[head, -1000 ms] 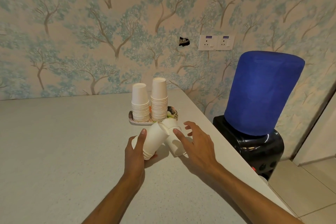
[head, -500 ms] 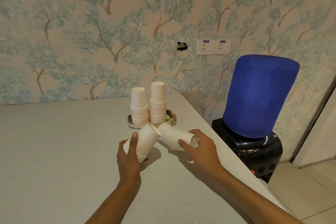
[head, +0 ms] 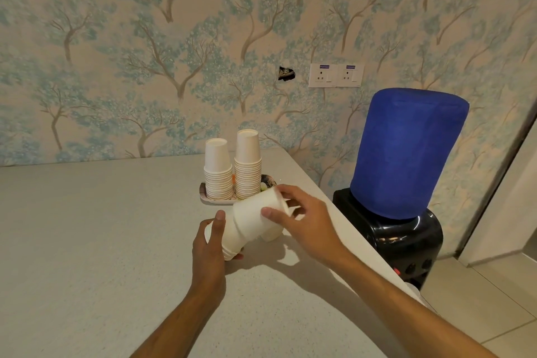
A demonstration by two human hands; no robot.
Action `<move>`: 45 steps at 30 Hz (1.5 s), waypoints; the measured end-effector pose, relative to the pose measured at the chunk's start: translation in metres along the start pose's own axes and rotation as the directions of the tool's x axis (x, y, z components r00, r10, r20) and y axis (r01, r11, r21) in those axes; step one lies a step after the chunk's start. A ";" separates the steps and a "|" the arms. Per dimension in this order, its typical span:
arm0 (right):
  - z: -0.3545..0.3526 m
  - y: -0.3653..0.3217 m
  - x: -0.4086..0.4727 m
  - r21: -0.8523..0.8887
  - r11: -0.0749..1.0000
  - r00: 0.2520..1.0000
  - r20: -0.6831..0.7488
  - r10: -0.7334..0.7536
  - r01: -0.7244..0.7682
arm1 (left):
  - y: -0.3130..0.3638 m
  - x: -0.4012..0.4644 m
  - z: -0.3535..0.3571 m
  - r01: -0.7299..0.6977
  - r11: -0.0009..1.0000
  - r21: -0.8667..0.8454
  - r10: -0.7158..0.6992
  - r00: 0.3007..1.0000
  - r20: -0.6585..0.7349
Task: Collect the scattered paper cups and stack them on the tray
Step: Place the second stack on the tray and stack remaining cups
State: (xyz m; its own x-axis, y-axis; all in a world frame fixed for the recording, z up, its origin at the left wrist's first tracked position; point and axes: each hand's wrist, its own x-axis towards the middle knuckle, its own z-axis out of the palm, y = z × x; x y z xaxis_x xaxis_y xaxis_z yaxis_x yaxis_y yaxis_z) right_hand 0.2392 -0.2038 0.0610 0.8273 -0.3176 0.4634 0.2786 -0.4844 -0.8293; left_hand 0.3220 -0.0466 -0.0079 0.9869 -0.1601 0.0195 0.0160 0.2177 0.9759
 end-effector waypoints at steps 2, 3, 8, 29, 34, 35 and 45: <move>0.017 -0.001 -0.001 -0.032 0.999 0.994 0.103 -0.017 0.020 | 0.000 -0.001 0.000 -0.012 1.000 0.002 0.012 1.000 0.021; 0.025 -0.001 -0.001 -0.044 0.999 0.989 0.147 -0.022 0.029 | 0.000 -0.002 0.000 -0.005 1.000 0.004 0.005 1.000 0.014; 0.034 0.022 0.009 -0.084 0.996 0.999 -0.019 0.030 -0.031 | 0.004 0.004 -0.004 0.057 0.998 -0.031 -0.059 0.996 -0.069; -0.007 0.013 0.041 0.126 0.991 0.993 -0.102 0.067 -0.054 | 0.005 0.003 -0.004 0.076 0.995 -0.064 -0.080 0.994 -0.071; 0.022 0.009 0.031 0.100 0.994 0.999 -0.004 0.039 -0.038 | 0.005 0.002 -0.002 0.062 0.997 -0.051 -0.065 0.996 -0.068; 0.029 0.009 0.028 0.104 0.994 0.999 0.018 0.036 -0.038 | 0.005 0.002 -0.002 0.059 0.997 -0.053 -0.062 0.996 -0.060; 0.080 0.024 0.001 0.164 0.953 0.948 0.237 0.211 -0.253 | 0.004 0.011 -0.011 0.188 0.962 -0.199 -0.184 0.982 0.039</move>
State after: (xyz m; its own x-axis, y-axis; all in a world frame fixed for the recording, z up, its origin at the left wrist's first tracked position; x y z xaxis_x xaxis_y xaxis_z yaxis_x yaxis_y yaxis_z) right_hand 0.2851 -0.1509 0.0162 0.9588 -0.2104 0.1909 0.1366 -0.2477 -0.9592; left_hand 0.3351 -0.0371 -0.0062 0.9601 -0.2350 -0.1516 0.2327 0.3708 0.8991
